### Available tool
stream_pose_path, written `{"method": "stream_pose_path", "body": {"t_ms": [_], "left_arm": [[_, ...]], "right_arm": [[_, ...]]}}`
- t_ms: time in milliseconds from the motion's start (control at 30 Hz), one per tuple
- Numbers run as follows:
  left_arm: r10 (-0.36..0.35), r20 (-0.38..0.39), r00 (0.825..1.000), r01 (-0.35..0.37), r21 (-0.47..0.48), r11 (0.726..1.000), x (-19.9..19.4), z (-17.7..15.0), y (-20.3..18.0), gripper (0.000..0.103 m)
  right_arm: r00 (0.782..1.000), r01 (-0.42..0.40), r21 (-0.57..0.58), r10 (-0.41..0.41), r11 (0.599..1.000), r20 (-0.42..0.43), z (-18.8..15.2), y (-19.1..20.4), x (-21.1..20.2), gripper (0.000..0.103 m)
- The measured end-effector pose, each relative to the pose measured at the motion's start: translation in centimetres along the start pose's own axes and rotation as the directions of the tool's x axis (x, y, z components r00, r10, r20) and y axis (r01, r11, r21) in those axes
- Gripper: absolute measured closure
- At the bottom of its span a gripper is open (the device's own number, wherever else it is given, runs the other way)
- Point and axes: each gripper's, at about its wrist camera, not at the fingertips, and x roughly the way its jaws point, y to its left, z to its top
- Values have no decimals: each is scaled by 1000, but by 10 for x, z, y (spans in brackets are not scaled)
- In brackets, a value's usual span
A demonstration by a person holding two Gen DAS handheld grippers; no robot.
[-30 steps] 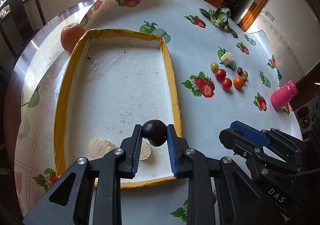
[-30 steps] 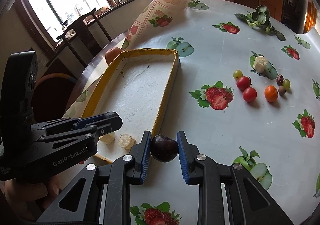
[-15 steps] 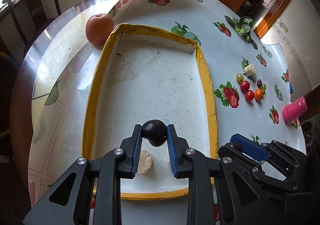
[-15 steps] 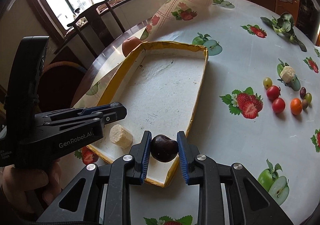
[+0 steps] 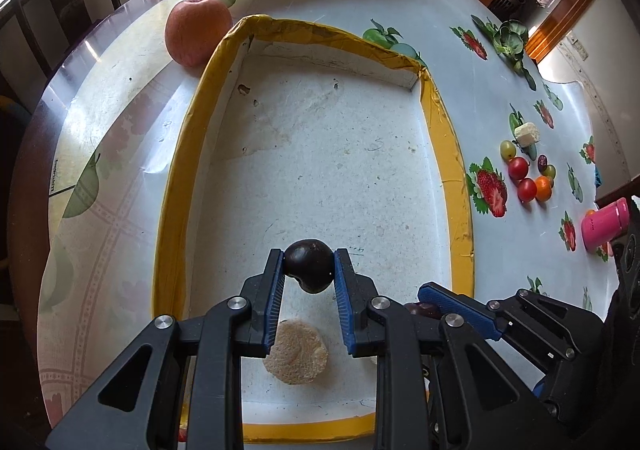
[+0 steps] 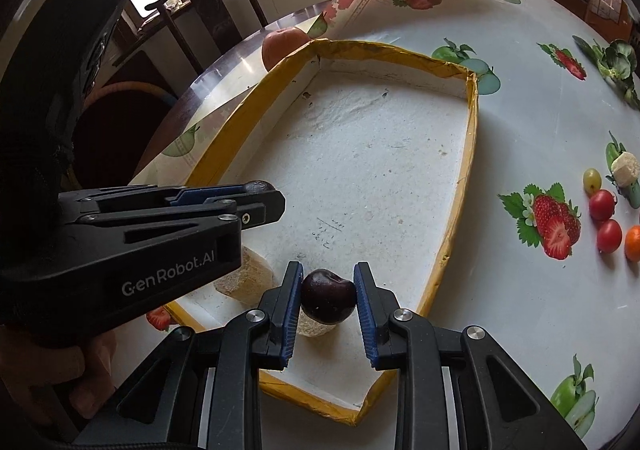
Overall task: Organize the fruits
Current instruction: 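Carry both plums into the yellow tray and open both grippers, then withdraw both grippers and reach toward the red tomato and tangerine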
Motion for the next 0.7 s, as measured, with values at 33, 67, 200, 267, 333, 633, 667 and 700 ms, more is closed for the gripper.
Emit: {"method": "stream_pose_path", "body": {"t_ms": [33, 67, 200, 267, 333, 633, 667, 700], "left_arm": [[1, -10, 1000, -1, 2, 1000, 4, 0, 0, 81], [3, -21, 1000, -3, 4, 1000, 7, -1, 0, 81], [19, -72, 997, -19, 10, 1000, 22, -6, 0, 80], [18, -70, 997, -17, 15, 1000, 21, -8, 0, 73], [32, -71, 997, -31, 13, 999, 20, -8, -1, 56], [42, -36, 998, -42, 12, 999, 3, -9, -4, 49], [39, -32, 999, -38, 12, 999, 1, -9, -5, 49], [36, -28, 999, -36, 14, 999, -1, -9, -6, 49]], "right_arm": [[1000, 1, -4, -1, 1000, -7, 0, 0, 4, 76], [1000, -2, -7, 2, 1000, -15, 0, 0, 7, 76], [1000, -12, -10, 11, 1000, -24, -2, 0, 14, 73], [1000, -15, -7, 15, 1000, -25, -1, 0, 15, 72], [999, -16, -7, 15, 1000, -37, -1, -1, 16, 68], [1000, -21, 18, 21, 1000, -9, -9, -6, -2, 56], [1000, -20, 20, 20, 1000, -4, -10, -6, -5, 56], [1000, -19, 22, 19, 1000, 2, -10, -7, -8, 56]]}}
